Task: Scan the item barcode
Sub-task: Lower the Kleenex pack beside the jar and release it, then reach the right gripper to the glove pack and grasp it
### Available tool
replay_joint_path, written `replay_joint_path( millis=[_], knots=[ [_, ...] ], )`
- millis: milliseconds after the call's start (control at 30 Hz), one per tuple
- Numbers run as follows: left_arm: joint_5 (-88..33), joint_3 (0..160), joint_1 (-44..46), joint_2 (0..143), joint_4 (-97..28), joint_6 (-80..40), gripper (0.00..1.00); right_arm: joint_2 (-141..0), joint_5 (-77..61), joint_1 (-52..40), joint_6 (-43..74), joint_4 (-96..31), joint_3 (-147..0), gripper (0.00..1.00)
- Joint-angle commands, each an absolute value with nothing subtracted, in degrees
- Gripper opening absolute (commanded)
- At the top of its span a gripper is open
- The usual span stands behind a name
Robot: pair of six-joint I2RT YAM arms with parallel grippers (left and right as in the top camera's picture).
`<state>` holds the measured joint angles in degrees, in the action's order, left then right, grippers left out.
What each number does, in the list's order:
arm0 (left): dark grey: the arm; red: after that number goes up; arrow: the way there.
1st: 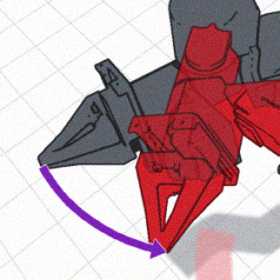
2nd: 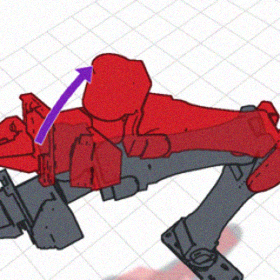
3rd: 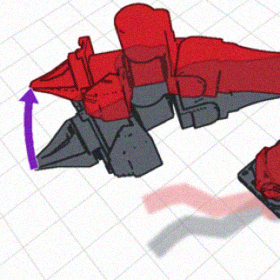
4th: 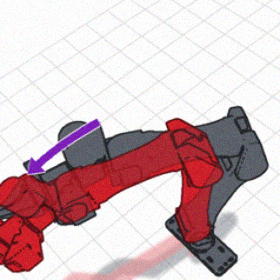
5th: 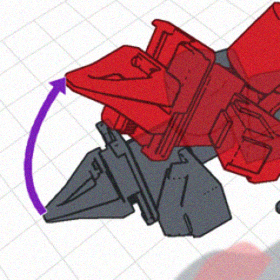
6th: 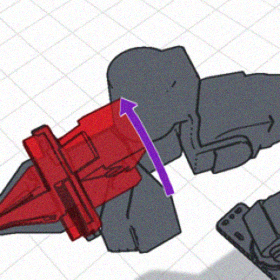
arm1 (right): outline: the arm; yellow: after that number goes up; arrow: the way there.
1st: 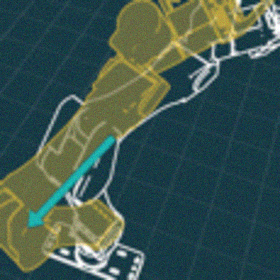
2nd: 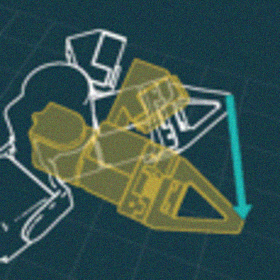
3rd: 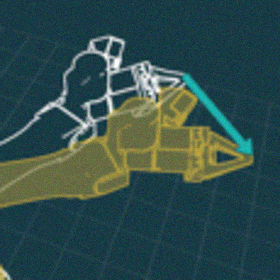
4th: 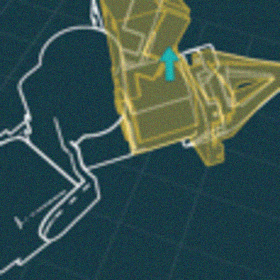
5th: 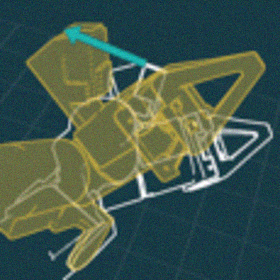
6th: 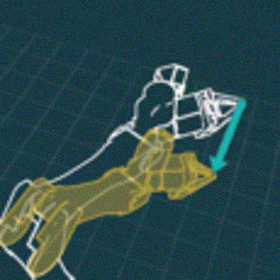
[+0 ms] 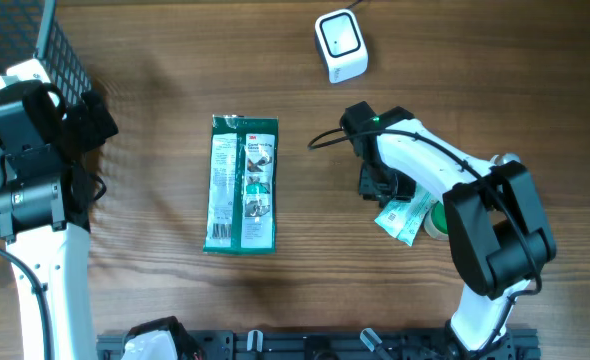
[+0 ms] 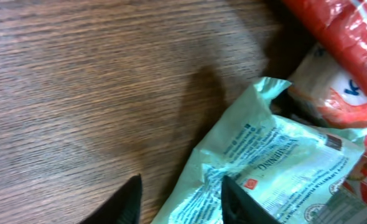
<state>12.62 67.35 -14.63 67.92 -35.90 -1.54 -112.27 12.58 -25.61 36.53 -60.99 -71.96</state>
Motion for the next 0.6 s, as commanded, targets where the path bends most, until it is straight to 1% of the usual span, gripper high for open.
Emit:
replay_joint_path(
  millis=[0,67,167,233,300,467,567],
  knots=[
    [9.5,64.2,-14.9,70.2,-38.9,-3.8,1.00,-112.1,13.6,-25.5,37.5,-63.6,-74.6,0.35],
    [9.5,64.2,-14.9,70.2,-38.9,-3.8,1.00,-110.9,10.2,-25.7,34.9,-65.5,-78.1,0.38],
    [9.5,64.2,-14.9,70.2,-38.9,-3.8,1.00,-106.8,-3.5,-25.8,26.1,-64.4,-83.4,0.47],
    [9.5,64.2,-14.9,70.2,-38.9,-3.8,1.00,-104.0,-16.2,-26.0,22.4,-60.4,-84.8,0.48],
    [9.5,64.2,-14.9,70.2,-38.9,-3.8,1.00,-102.9,-22.8,-26.9,22.5,-56.2,-84.8,0.48],
    [9.5,64.2,-14.9,70.2,-38.9,-3.8,1.00,-104.2,-23.8,-33.6,23.5,-48.5,-84.7,0.49],
    [9.5,64.2,-14.9,70.2,-38.9,-3.8,1.00,-105.9,-20.8,-39.6,26.0,-43.7,-84.7,0.51]
  ],
)
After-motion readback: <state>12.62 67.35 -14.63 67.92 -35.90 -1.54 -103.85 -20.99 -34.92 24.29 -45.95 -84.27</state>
